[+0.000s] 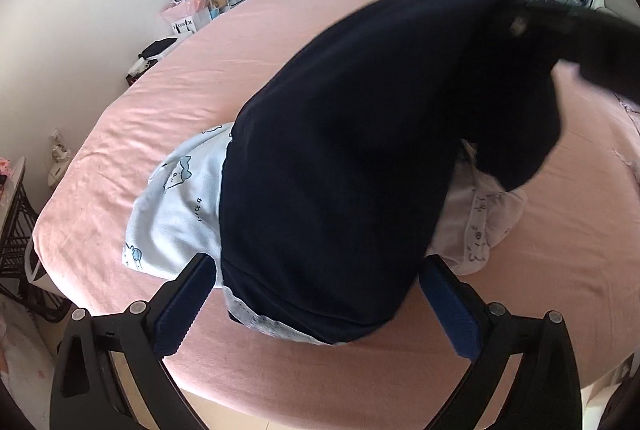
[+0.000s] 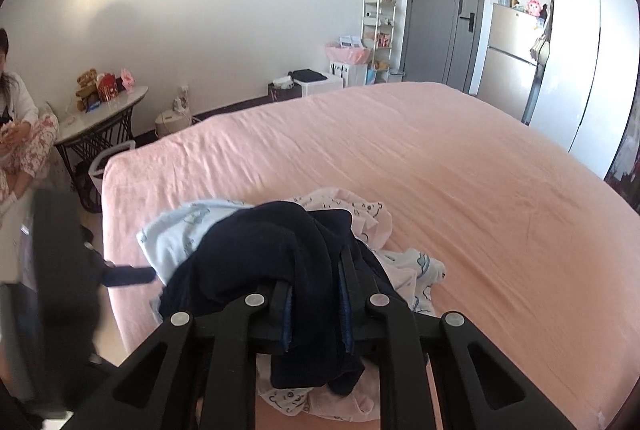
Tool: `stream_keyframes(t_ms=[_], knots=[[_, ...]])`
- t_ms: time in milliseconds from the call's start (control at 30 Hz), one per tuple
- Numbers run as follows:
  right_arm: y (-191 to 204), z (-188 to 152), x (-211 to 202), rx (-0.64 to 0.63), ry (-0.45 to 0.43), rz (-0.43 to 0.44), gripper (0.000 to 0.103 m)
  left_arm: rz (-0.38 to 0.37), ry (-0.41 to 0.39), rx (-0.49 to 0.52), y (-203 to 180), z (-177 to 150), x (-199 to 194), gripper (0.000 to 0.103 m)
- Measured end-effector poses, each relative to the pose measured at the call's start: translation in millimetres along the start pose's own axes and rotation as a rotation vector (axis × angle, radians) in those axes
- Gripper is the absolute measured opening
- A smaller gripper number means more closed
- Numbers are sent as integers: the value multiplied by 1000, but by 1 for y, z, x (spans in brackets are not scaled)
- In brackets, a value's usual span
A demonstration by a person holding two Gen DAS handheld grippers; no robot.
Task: Fold clothes
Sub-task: 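Lift the navy garment with both grippers and carry it off the pile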
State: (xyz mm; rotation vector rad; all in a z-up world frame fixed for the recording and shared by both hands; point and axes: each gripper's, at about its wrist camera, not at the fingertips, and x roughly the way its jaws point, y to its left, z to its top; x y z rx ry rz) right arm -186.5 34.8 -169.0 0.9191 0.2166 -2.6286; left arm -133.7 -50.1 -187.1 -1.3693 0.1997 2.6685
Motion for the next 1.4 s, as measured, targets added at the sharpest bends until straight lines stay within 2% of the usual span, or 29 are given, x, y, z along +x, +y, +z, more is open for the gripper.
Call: stream_keyframes(t_ms=[233,300,333,367,433,467,667,833,933,1167,1333,1400], knots=[[0,6,-13,37,-8,38,12,-45,13,-174,24,3,19,101],[-1,5,-15,45,-9,43,12,-70,5,-195,27,2,18,82],[-1,4,-17,45,-11,41,12,-81,-3,-200,28,1,17,56],[-1,3,-18,38,-8,38,12,-90,-13,-203,28,1,14,37],[1,0,-18,28,-4,34,12,-77,-37,-194,25,2,6,27],[2,-1,-19,23,-6,33,12,-72,-48,-184,24,3,2,24],[-5,7,-39,47,-50,33,12,-90,-133,-164,22,11,-33,24],[-23,15,-62,96,-76,31,12,-101,-205,-106,12,25,-62,24],[-37,17,-79,115,-80,19,12,-139,-239,-66,0,36,-77,24],[-79,21,-125,79,-34,-112,12,-252,-264,81,-58,58,-93,24],[-115,17,-159,81,7,-199,12,-337,-256,191,-116,79,-107,24],[-132,13,-168,105,45,-207,12,-366,-237,229,-136,90,-104,24]])
